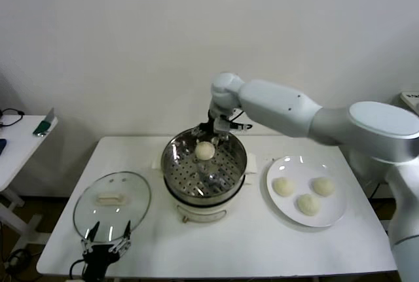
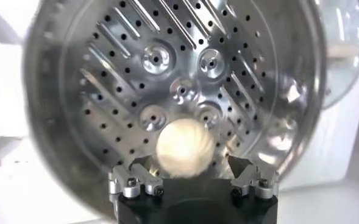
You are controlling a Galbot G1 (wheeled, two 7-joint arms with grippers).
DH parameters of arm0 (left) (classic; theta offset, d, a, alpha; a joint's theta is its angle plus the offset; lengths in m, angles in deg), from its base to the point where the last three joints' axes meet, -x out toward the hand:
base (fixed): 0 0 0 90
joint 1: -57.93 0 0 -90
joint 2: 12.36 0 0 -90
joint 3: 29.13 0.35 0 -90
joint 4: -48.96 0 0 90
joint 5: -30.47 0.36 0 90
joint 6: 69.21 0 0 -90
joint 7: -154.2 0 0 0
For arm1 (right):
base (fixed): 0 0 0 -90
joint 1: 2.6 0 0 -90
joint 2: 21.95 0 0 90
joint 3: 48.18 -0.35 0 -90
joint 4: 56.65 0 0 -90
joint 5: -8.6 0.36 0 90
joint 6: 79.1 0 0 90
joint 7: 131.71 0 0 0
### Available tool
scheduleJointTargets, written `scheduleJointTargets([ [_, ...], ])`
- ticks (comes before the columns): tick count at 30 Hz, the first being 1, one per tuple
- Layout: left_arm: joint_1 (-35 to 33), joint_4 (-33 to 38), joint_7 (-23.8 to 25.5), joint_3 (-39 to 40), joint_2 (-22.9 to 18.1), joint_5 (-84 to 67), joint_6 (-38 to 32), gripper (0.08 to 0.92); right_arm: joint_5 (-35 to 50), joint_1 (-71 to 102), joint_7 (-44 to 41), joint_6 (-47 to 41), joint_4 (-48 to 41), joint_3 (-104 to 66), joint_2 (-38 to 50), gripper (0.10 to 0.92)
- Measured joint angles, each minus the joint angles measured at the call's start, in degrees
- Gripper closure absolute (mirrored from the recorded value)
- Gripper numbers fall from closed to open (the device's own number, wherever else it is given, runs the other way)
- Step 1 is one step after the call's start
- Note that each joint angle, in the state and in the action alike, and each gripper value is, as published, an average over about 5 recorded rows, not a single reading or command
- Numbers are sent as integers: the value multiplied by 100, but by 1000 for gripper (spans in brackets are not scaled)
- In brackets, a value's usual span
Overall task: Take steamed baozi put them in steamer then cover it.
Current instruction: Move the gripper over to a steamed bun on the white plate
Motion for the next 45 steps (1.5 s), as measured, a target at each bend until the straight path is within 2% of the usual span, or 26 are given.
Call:
scheduleJointTargets([
  [8, 86, -11, 30, 33, 4, 2, 16, 177, 2305, -1149, -206, -1580, 698, 1437, 1228, 202],
  [16, 151, 25, 57, 18, -12, 9, 40, 177, 3345, -1347, 216, -3249, 1630, 2336, 2387, 203],
  [27, 108, 46, 60, -33, -13, 11, 24, 177, 3376, -298, 694, -4464, 1827, 2121, 2952, 203],
  [45, 43, -47, 51, -36, 8, 63, -44, 177, 3039, 1514, 1046, -5072, 994, 774, 2698, 203],
])
